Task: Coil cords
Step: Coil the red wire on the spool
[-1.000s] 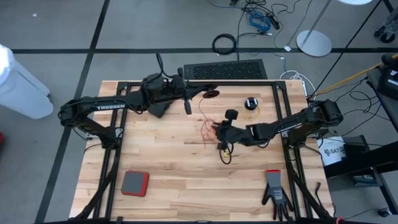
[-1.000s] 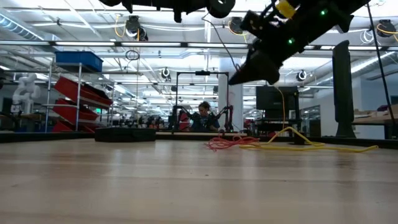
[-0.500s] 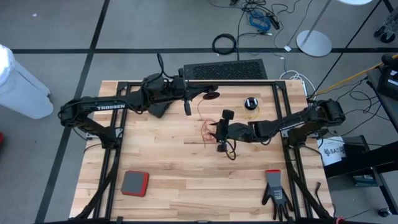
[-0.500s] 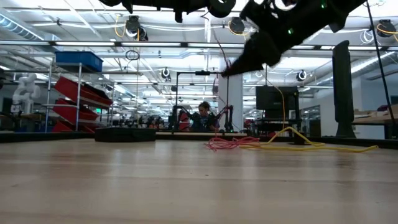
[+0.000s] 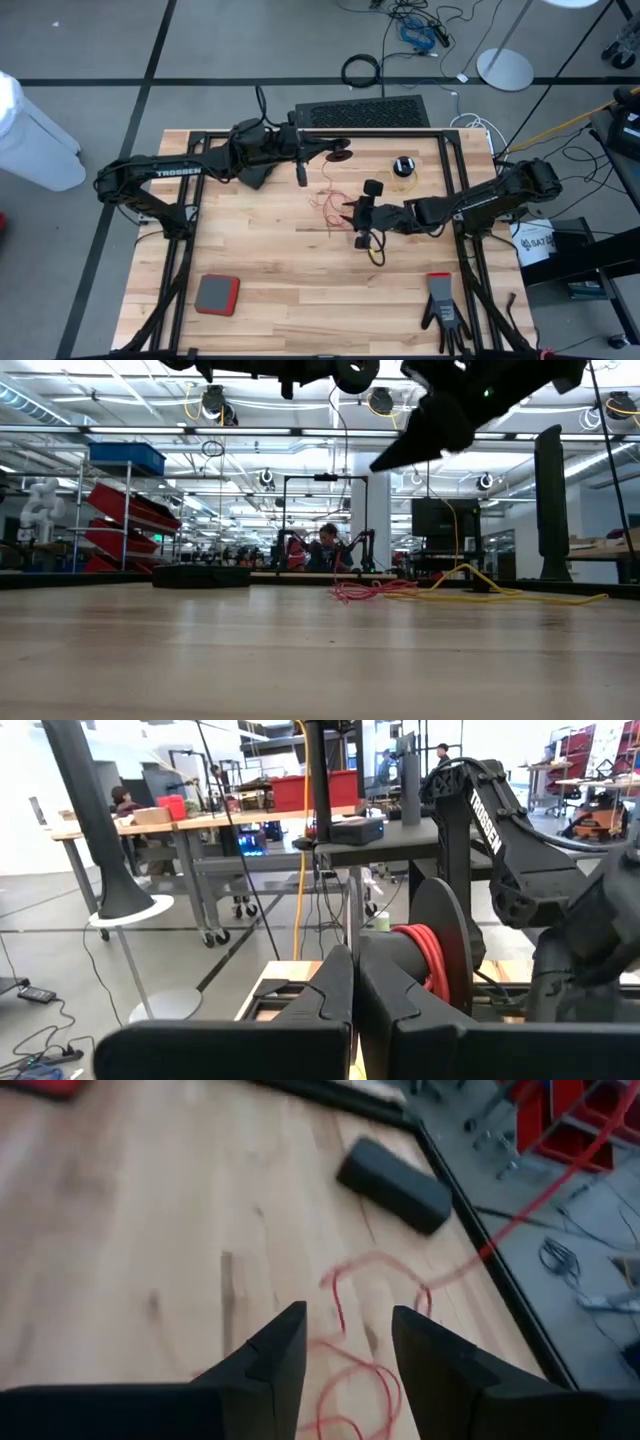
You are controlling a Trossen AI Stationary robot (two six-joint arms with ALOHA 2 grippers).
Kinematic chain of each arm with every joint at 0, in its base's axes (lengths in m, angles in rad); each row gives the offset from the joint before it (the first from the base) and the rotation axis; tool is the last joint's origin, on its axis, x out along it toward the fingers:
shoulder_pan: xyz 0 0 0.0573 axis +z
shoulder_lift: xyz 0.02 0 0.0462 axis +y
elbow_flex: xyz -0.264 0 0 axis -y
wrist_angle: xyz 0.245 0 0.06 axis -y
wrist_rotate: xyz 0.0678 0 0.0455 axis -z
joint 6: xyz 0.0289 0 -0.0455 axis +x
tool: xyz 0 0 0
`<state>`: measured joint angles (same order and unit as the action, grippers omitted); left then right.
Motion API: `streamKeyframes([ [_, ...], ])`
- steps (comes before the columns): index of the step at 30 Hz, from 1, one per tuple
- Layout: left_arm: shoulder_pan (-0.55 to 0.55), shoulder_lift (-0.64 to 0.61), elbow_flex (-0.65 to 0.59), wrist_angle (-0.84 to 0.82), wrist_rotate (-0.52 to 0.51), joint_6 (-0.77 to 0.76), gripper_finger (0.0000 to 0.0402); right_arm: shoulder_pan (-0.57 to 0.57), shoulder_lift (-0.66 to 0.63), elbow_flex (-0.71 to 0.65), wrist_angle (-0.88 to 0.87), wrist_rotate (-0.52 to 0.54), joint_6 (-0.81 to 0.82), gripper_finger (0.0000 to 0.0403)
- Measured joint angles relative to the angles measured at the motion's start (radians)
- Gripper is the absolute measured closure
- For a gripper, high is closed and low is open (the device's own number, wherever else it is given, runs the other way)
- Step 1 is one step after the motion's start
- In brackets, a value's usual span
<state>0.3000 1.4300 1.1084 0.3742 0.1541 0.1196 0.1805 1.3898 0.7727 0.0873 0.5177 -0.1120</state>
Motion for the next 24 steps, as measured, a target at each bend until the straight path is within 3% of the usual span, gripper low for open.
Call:
streamKeyframes([
  [5,0.000,0.000,0.000,0.003,0.000,0.000,0.0401,-0.021,0.003,-0.004,0.161,-0.052,-0.010,0.0268],
  [14,-0.002,0.000,-0.001,0.006,0.000,-0.002,0.0401,-0.147,0.097,-0.174,0.772,-0.084,-0.080,0.0268],
  [21,-0.013,0.000,-0.001,0.002,0.000,-0.002,0.0401,-0.203,0.131,-0.180,0.876,-0.146,-0.081,0.0268],
  [24,-0.014,0.000,-0.001,0.005,0.000,-0.002,0.0401,-0.221,0.131,-0.180,0.904,-0.224,-0.082,0.0268],
])
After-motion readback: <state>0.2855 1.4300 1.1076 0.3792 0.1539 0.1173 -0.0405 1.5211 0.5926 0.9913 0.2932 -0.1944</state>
